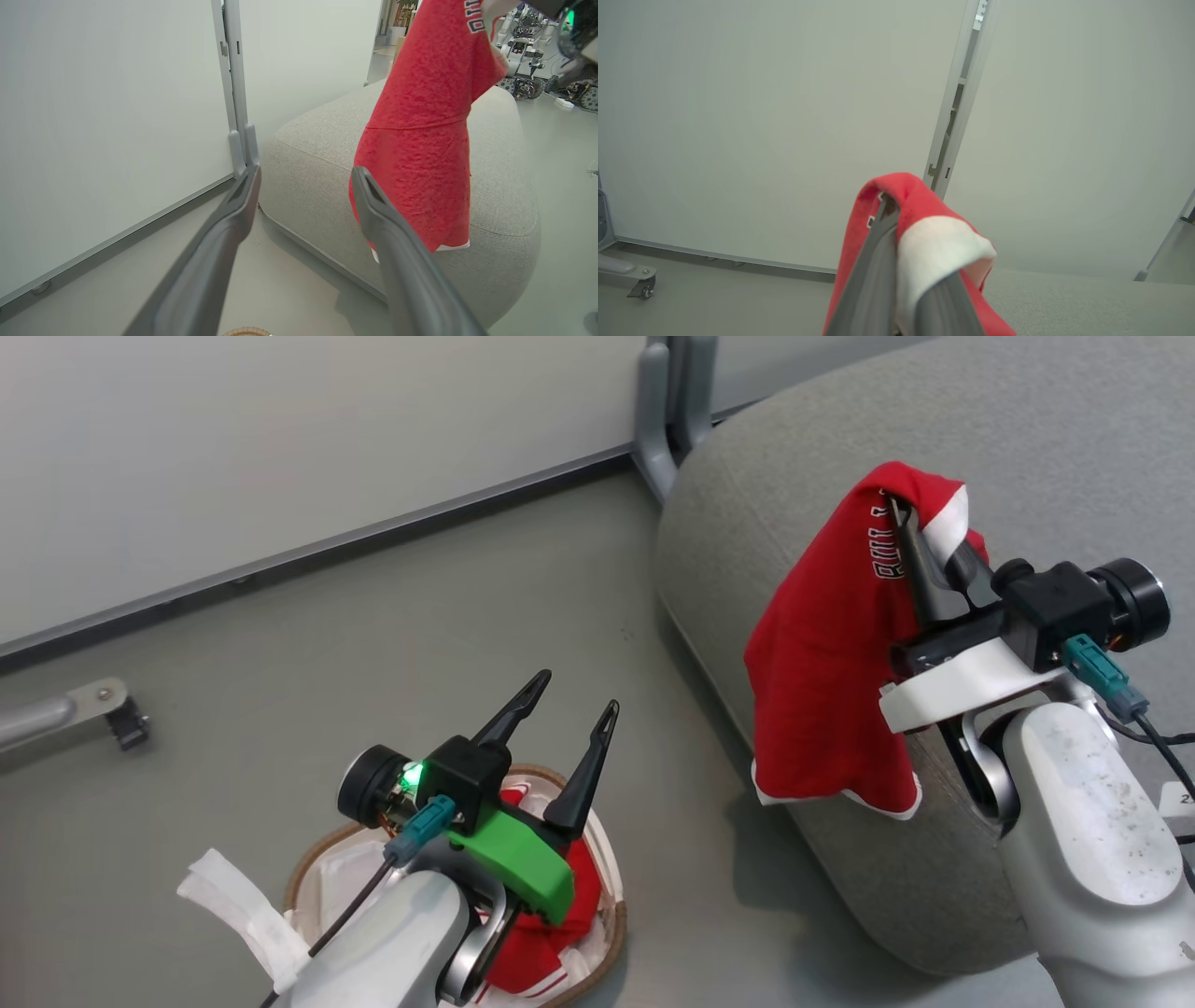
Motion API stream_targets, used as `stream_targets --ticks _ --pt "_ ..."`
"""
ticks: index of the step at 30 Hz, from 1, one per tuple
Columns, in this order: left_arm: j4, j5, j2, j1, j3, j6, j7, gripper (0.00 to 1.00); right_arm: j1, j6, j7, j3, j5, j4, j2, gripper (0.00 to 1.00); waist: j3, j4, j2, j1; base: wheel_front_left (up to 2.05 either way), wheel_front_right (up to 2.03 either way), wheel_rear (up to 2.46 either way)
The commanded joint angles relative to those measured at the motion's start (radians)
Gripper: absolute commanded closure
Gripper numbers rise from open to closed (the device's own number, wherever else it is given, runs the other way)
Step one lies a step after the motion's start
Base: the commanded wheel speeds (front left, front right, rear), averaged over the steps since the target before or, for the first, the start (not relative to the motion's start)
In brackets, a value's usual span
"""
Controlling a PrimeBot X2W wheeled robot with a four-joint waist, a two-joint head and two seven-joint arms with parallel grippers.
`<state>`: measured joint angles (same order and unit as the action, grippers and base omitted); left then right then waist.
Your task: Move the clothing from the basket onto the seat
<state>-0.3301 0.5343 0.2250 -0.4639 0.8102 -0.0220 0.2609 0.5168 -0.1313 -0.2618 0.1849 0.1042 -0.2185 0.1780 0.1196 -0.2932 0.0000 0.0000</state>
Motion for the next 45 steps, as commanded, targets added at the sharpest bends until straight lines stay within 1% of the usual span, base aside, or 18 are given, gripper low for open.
stream_targets --ticks 1,5,10,16,18,22,28,32,34,37,38,42,45 --pt "-0.004 -0.015 0.0 -0.023 0.001 0.001 0.005 0.0 -0.02 0.001 -0.005 -0.011 0.003 0.01 -0.003 1.0 0.069 -0.105 0.0 0.0 0.0 0.0 0.0" --pt "-0.015 -0.019 -0.002 -0.031 0.013 0.01 0.004 0.0 -0.026 0.001 -0.005 -0.028 0.004 0.02 -0.007 1.0 0.09 -0.139 0.0 0.0 0.0 0.0 0.0" --pt "-0.027 -0.022 -0.006 -0.044 0.022 0.013 0.001 0.0 -0.039 0.001 -0.005 -0.037 0.007 0.021 -0.005 1.0 0.107 -0.145 0.0 0.0 0.0 0.0 0.0" --pt "-0.029 -0.031 -0.008 -0.052 0.037 0.01 -0.002 0.0 -0.041 0.001 -0.005 -0.059 0.007 0.016 -0.005 1.0 0.136 -0.111 0.0 0.0 0.0 0.0 0.0" --pt "-0.022 -0.036 -0.013 -0.061 0.044 0.009 -0.003 0.0 -0.024 0.001 -0.005 -0.064 0.013 0.005 0.008 1.0 0.154 -0.083 0.0 0.0 0.0 0.0 0.0" --pt "-0.008 -0.049 -0.021 -0.07 0.055 0.006 -0.004 0.0 0.026 0.001 -0.005 -0.07 -0.008 -0.011 0.055 1.0 0.185 -0.037 0.0 0.0 0.0 0.0 0.0" --pt "0.031 -0.066 -0.038 -0.081 0.081 0.002 -0.014 0.0 0.179 0.001 -0.005 -0.093 -0.006 -0.064 0.165 1.0 0.241 0.032 0.0 0.0 0.0 0.0 0.0" --pt "0.06 -0.08 -0.033 -0.086 0.091 -0.01 -0.023 0.0 0.332 0.001 0.008 -0.113 0.004 -0.125 0.251 1.0 0.285 0.068 0.0 0.0 0.0 0.0 0.0" --pt "0.074 -0.086 -0.031 -0.09 0.099 -0.014 -0.031 0.0 0.414 0.001 0.026 -0.113 -0.005 -0.152 0.307 1.0 0.308 0.089 0.0 0.0 0.0 0.0 0.0" --pt "0.094 -0.094 -0.026 -0.097 0.103 -0.023 -0.04 0.0 0.54 0.001 0.063 -0.108 0.014 -0.176 0.386 1.0 0.344 0.116 0.0 0.0 0.0 0.0 0.0" --pt "0.112 -0.1 -0.02 -0.106 0.103 -0.029 -0.045 0.0 0.61 0.001 0.092 -0.114 0.018 -0.185 0.442 1.0 0.371 0.13 0.0 0.0 0.0 0.0 0.0" --pt "0.148 -0.116 -0.008 -0.124 0.105 -0.038 -0.06 0.0 0.702 0.001 0.148 -0.133 0.006 -0.211 0.542 1.0 0.431 0.158 0.0 0.0 0.0 0.0 0.0" --pt "0.163 -0.127 -0.001 -0.137 0.106 -0.044 -0.066 0.0 0.717 0.001 0.156 -0.151 0.004 -0.272 0.576 1.0 0.47 0.175 0.0 0.0 0.0 0.0 0.0"
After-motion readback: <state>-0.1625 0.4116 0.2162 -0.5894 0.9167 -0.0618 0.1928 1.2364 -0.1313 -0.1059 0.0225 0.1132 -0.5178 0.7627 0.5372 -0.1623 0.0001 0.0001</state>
